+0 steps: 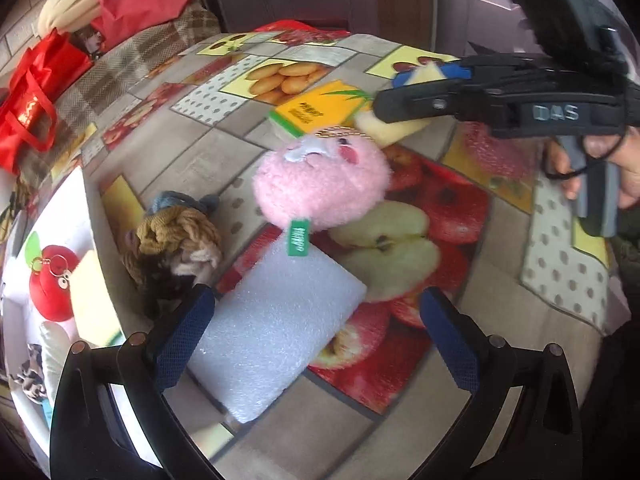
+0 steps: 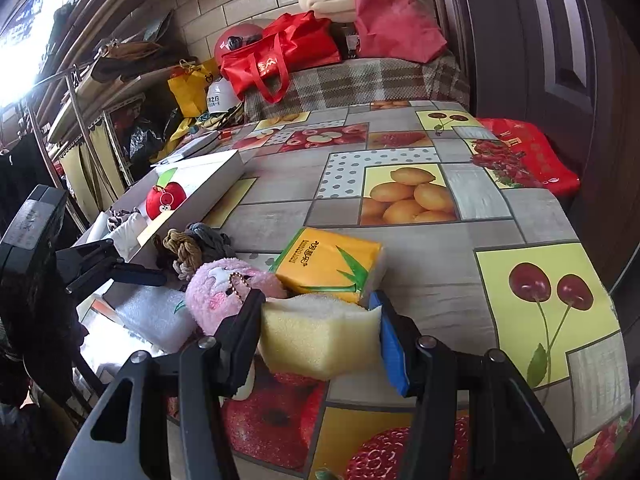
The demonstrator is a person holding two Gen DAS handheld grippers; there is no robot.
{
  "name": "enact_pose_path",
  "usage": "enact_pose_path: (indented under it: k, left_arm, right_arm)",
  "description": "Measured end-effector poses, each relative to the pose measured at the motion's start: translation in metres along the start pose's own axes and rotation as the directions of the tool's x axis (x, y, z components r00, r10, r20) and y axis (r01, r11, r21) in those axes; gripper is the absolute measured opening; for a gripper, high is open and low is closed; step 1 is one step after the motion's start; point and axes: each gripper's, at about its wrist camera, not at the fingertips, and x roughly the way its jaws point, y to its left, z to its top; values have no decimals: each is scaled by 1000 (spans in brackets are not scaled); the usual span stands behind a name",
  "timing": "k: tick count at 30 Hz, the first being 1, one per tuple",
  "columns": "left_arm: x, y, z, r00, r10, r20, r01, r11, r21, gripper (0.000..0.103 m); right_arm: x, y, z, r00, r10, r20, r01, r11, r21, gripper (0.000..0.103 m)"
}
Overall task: Organize soft objects
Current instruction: 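Grasp the white foam sheet with the left tool while the right tool holds the sponge, then carry the foam sheet and sponge over the white box with both tools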
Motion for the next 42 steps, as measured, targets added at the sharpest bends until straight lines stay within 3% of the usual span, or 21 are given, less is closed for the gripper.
enact_pose_path:
  k: [2, 3, 7, 12, 14, 15, 17, 23, 28, 34, 37, 42]
  left_arm:
    - [-9, -9, -3, 997, -73, 11, 73, 997, 8, 102]
    - [-14, -14, -5, 997, -76, 20, 76, 997, 21, 102]
    - [-16, -23, -7, 999, 39, 33, -41, 996, 77, 102]
    - [-1, -17, -14, 1000, -7, -7, 7, 999, 36, 100]
    - [-2, -16, -16, 999, -33, 4, 33, 999, 22, 92]
    - [-5, -18, -17, 999, -26, 20, 25, 999, 29, 78]
    - [-9, -19, -19, 995, -91, 34, 90, 996, 9, 49]
    - [-20, -27, -30, 990, -7, 138, 6, 1000, 11, 49]
    - [-57, -23, -46, 945, 63, 320, -61, 998, -17, 49]
    - [-89, -1, -64, 866, 189, 462, -137, 980, -144, 49]
    - [-94, 15, -70, 851, 235, 469, -152, 966, -208, 49]
    - [-97, 36, -76, 848, 265, 459, -138, 947, -291, 49]
  right_arm:
    - [0, 0, 0, 1000, 4, -1, -4, 1000, 1, 54]
    - [0, 1, 0, 1000, 5, 0, -5, 1000, 0, 54]
    - [0, 1, 0, 1000, 4, 4, -4, 1000, -2, 54]
    - [0, 1, 0, 1000, 4, 4, -4, 1000, -2, 54]
    - [0, 1, 0, 1000, 3, 4, -3, 1000, 0, 54]
    - [0, 0, 1, 1000, 3, 4, -3, 1000, 2, 54]
    - [0, 0, 1, 1000, 3, 4, -3, 1000, 3, 54]
    - [-9, -1, 2, 998, -20, 58, 20, 1000, 1, 54]
    - [-28, 5, 0, 986, -45, 160, 49, 999, -20, 54]
    - [-47, 18, -4, 957, -83, 278, 106, 992, -69, 54]
    - [-53, 23, -6, 944, -82, 318, 111, 991, -74, 54]
    - [-55, 36, -7, 937, -47, 346, 77, 994, -74, 54]
